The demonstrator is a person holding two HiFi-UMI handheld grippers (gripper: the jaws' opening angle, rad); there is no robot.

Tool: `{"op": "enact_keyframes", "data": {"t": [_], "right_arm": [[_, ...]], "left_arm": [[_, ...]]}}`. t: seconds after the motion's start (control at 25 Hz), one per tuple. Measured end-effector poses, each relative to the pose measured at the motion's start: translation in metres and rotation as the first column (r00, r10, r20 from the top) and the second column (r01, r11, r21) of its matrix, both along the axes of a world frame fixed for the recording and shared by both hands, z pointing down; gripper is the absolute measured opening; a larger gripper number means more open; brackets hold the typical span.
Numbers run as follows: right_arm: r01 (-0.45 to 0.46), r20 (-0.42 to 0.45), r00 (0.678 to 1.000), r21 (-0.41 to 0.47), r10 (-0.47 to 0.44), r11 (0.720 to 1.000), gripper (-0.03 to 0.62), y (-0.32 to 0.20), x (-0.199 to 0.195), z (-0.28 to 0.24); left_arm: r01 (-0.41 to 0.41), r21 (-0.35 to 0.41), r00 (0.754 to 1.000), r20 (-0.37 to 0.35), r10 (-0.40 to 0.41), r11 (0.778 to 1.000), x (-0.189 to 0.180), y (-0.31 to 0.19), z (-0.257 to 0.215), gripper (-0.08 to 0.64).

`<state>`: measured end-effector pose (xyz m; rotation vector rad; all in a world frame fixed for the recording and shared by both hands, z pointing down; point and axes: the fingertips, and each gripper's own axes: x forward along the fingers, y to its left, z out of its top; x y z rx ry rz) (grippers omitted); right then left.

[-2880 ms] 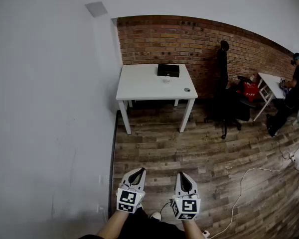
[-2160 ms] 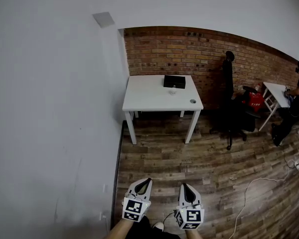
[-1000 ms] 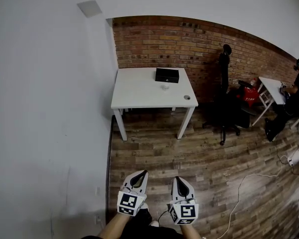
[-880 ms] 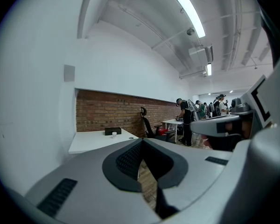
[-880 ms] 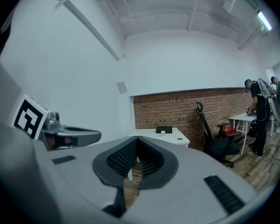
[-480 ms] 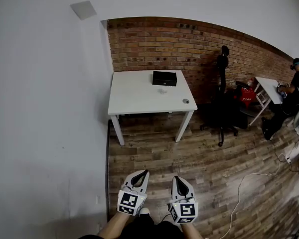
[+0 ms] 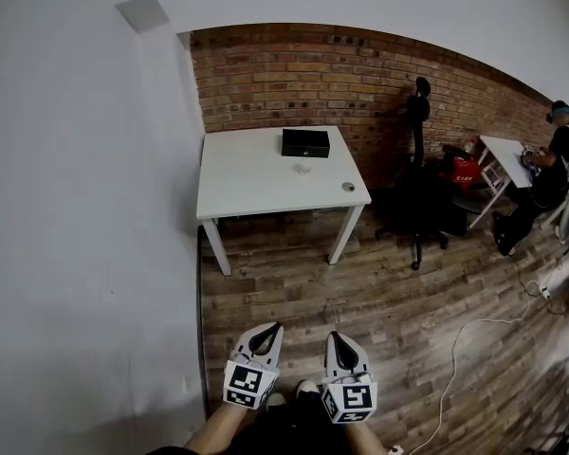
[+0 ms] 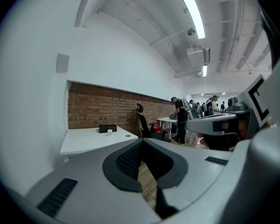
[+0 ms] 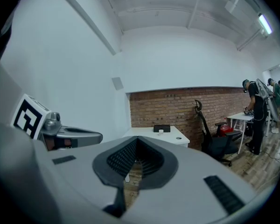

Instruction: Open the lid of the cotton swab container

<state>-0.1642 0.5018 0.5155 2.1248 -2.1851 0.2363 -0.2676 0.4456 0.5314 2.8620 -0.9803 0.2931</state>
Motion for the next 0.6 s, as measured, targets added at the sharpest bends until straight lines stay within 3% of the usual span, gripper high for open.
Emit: {"op": "enact_keyframes", "data": {"t": [0.6], "right_arm": [[0.000, 0.027, 1.000, -0.007, 0.000, 1.000, 0.018, -0.078, 0.043, 0.009]], "left_arm": [[-0.011, -0.016, 0.999, 0.031, 0.012, 1.000, 0.044, -0.077, 0.016, 0.011]]}}
